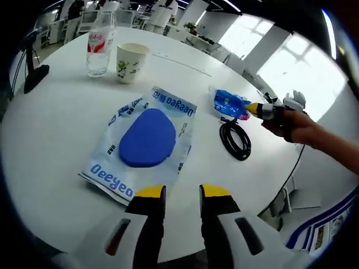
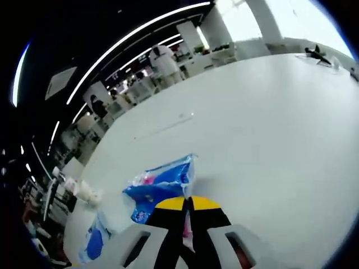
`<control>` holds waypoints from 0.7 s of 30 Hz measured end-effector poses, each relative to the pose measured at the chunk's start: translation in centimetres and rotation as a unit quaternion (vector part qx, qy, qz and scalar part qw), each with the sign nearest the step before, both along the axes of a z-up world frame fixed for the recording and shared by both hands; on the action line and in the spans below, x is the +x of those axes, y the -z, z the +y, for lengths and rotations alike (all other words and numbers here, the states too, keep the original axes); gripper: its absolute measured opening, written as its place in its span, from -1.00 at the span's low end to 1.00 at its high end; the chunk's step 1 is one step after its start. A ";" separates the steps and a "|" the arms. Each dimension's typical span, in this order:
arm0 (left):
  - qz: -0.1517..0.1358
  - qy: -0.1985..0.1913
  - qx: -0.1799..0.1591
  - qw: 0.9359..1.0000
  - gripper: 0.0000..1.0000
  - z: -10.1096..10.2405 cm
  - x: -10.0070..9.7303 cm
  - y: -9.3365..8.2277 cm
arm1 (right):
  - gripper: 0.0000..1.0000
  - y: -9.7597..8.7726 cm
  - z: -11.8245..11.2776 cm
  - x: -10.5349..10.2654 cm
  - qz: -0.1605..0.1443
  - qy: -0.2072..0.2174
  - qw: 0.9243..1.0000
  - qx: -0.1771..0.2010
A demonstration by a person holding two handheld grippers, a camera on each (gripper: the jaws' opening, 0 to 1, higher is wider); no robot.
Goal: Arrange the tabletop items into an orderly group along one side of the table until the central work area is clear of visible clutter.
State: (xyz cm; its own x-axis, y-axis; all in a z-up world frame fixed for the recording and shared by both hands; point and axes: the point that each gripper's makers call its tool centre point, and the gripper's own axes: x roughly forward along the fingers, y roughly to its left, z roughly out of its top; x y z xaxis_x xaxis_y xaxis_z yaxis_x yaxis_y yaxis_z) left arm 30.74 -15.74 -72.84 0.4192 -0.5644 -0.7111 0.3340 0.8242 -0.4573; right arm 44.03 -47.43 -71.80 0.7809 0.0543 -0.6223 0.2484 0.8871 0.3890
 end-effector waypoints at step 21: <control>0.004 -0.046 0.018 0.999 -0.58 3.5 0.1 0.2 | -1.00 1.3 -2.7 2.9 0.036 -0.058 0.996 -0.064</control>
